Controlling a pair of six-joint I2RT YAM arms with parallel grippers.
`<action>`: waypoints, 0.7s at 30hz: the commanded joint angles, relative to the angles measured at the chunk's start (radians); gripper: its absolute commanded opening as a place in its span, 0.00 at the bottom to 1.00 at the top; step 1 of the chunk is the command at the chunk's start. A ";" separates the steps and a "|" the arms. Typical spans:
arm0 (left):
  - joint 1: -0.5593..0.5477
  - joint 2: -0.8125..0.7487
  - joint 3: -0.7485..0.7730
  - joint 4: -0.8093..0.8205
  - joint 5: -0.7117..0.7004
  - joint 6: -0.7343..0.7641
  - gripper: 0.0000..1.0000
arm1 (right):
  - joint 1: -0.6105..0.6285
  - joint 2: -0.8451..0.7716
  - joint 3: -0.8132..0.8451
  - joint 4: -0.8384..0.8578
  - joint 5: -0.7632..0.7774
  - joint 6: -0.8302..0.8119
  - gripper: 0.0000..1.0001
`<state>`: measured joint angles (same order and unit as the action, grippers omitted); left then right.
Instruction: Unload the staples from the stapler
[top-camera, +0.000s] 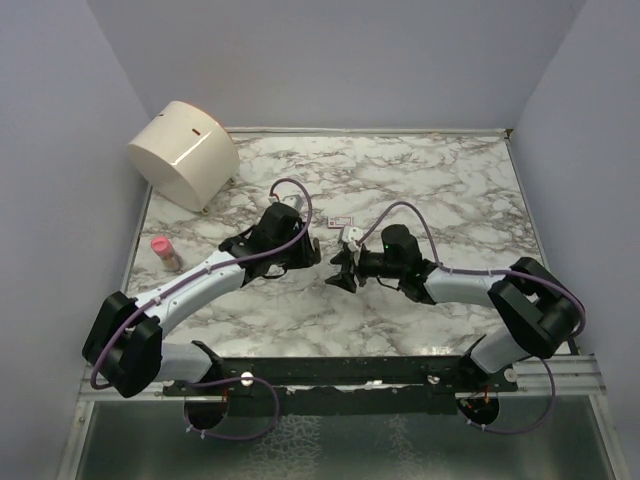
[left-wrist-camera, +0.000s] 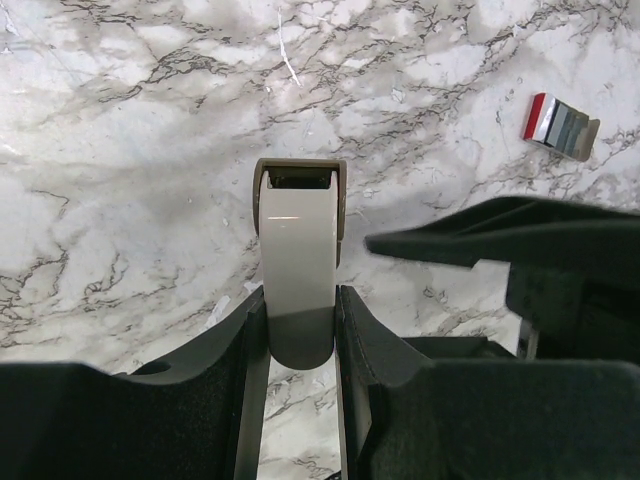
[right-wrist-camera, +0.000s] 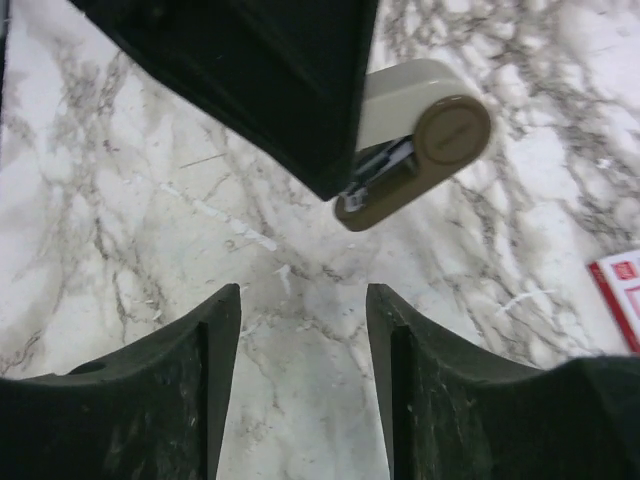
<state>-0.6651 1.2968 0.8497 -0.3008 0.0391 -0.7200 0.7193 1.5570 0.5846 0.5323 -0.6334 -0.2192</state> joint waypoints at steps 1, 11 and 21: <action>0.007 0.011 0.036 -0.007 -0.007 0.023 0.00 | -0.001 -0.081 -0.025 0.063 0.191 0.188 0.60; 0.019 -0.029 -0.001 0.079 0.140 0.095 0.00 | -0.042 -0.118 -0.035 0.056 0.145 0.365 0.67; 0.120 0.177 0.248 -0.222 -0.048 0.198 0.00 | -0.100 -0.206 -0.014 -0.146 0.364 0.445 0.71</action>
<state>-0.6048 1.3659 0.9722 -0.3851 0.0845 -0.6090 0.6670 1.4250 0.5468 0.4931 -0.3962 0.1658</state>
